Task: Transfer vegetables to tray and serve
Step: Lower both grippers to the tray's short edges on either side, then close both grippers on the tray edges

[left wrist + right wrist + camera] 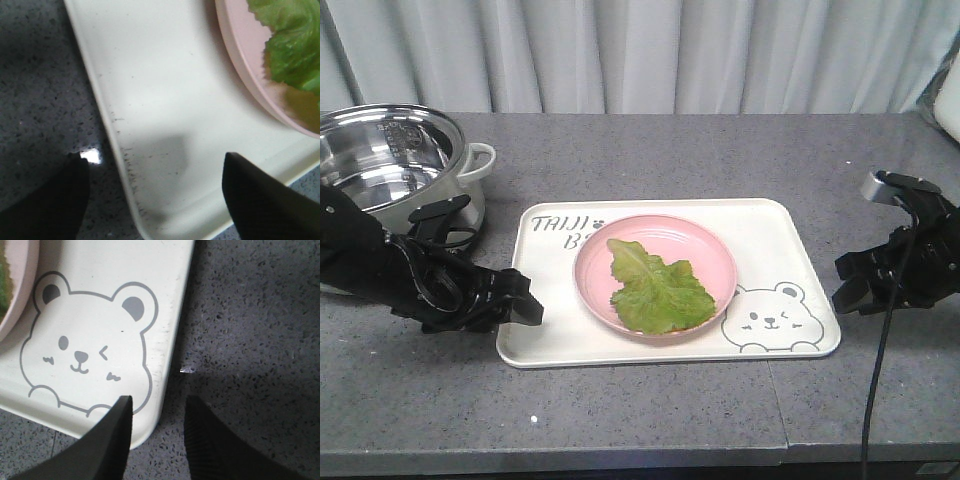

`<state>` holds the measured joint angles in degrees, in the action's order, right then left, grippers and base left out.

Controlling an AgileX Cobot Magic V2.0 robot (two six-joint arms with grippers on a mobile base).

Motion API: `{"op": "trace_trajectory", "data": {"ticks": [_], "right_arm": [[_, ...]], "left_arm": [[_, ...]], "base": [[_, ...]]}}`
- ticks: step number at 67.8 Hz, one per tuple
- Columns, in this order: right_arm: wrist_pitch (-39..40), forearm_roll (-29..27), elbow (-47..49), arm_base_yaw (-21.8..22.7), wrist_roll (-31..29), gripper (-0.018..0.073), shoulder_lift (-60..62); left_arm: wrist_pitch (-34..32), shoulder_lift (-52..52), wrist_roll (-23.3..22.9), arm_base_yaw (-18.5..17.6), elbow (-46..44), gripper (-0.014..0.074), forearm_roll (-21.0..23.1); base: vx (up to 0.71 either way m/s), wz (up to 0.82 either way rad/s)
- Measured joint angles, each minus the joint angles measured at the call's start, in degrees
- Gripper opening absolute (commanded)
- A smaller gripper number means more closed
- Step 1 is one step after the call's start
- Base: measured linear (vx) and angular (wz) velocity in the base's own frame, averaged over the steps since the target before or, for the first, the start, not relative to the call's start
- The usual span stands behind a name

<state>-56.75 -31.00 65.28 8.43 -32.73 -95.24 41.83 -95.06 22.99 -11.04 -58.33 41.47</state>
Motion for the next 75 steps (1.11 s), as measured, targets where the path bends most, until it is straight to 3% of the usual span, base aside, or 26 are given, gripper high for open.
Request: {"op": "trace_trajectory", "data": {"ticks": [75], "right_arm": [[0.2, -5.3, 0.0, 0.0, -4.9, 0.0251, -5.3]], "left_arm": [[0.1, -0.2, 0.2, 0.0, 0.0, 0.0534, 1.6]], "base": [[0.0, 0.0]]}}
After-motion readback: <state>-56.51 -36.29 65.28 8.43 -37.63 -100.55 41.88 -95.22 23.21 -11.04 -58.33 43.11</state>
